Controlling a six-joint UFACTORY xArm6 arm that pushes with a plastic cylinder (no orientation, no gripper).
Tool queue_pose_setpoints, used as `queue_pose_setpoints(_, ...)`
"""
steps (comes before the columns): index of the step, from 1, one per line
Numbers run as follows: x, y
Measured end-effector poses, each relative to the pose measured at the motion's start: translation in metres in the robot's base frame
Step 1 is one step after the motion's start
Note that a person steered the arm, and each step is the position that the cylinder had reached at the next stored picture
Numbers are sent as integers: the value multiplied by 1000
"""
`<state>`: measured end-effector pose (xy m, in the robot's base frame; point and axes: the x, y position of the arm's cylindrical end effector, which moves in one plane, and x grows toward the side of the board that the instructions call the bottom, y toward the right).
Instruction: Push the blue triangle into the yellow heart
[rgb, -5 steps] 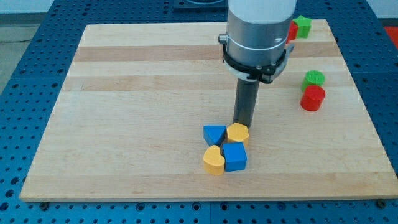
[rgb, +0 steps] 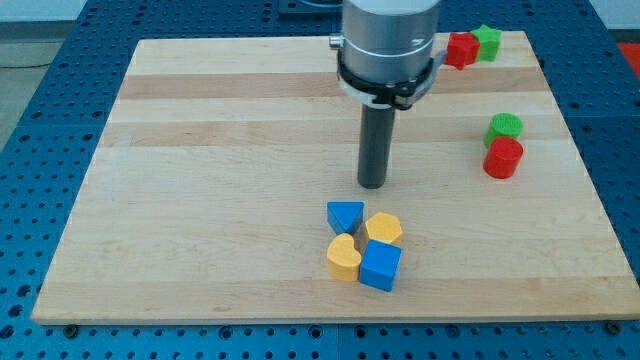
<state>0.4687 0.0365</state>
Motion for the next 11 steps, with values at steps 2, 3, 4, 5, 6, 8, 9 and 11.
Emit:
queue_pose_setpoints(2, 19, -20)
queue_pose_setpoints(3, 30, -21)
queue_pose_setpoints(4, 42, -21)
queue_pose_setpoints(5, 52, -21)
queue_pose_setpoints(6, 52, -21)
queue_pose_setpoints(8, 10, 21)
queue_pose_setpoints(9, -38, 38)
queue_pose_setpoints(11, -99, 81)
